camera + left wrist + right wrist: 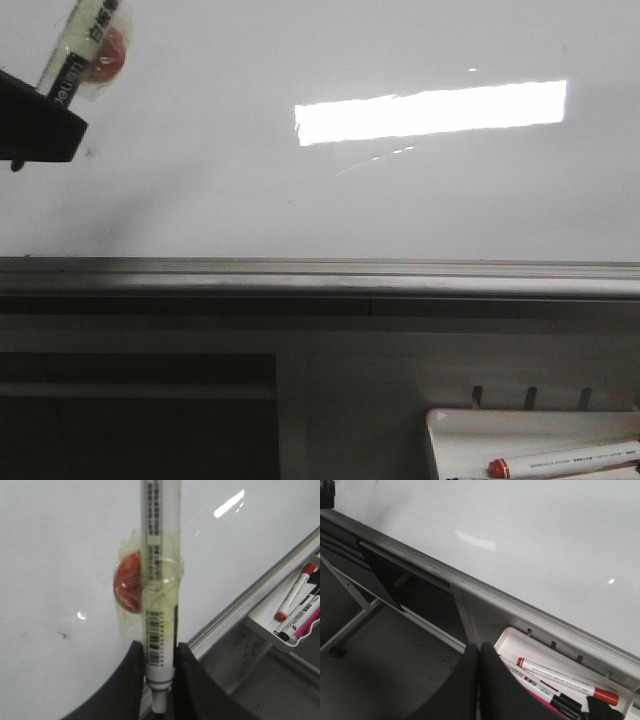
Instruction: Write number 2 on whiteboard
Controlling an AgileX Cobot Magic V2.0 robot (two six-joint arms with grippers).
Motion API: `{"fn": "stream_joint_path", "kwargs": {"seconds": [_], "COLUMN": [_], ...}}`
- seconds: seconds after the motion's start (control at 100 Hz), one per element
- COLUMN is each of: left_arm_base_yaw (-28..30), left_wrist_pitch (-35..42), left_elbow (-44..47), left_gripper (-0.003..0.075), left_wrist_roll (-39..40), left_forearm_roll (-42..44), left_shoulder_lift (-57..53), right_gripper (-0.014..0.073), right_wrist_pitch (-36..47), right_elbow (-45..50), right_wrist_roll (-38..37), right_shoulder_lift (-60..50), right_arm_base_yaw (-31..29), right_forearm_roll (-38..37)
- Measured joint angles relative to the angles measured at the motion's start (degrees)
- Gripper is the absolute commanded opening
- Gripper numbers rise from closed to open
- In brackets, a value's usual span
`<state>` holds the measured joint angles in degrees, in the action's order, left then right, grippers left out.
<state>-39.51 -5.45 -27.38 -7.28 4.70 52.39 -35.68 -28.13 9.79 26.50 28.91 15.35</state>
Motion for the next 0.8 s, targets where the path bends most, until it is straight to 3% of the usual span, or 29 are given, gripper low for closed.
{"fn": "stream_joint_path", "kwargs": {"seconds": [0.19, 0.26, 0.49, 0.8], "left_arm_base_yaw": [-3.58, -5.36, -10.27, -12.63], "left_wrist_pitch": [-2.01, -2.54, -2.54, -2.44], "left_elbow": [0.00, 0.00, 0.00, 0.00], "left_gripper": [-0.0020, -0.0020, -0.0020, -0.0020], "left_wrist_roll": [-0.10, -0.10, -0.31, -0.40], "left_forearm_roll": [10.45, 13.92, 22.16, 25.17], "left_shoulder_lift": [-1.67, -1.67, -1.55, -1.45], "right_gripper": [0.0266, 0.0316, 0.0316, 0.0316], "right_wrist_pitch": [-2.01, -2.61, -2.50, 9.09], "right_elbow": [-3.24, -4.74, -10.40, -14.54], "right_wrist_roll": [7.52, 10.45, 15.48, 23.16], "right_shoulder_lift": [8.12, 11.09, 19.03, 27.16], "right_arm_base_yaw": [2.14, 3.53, 10.24, 19.10], "right_forearm_roll": [5.95, 7.80, 8.98, 9.10]}}
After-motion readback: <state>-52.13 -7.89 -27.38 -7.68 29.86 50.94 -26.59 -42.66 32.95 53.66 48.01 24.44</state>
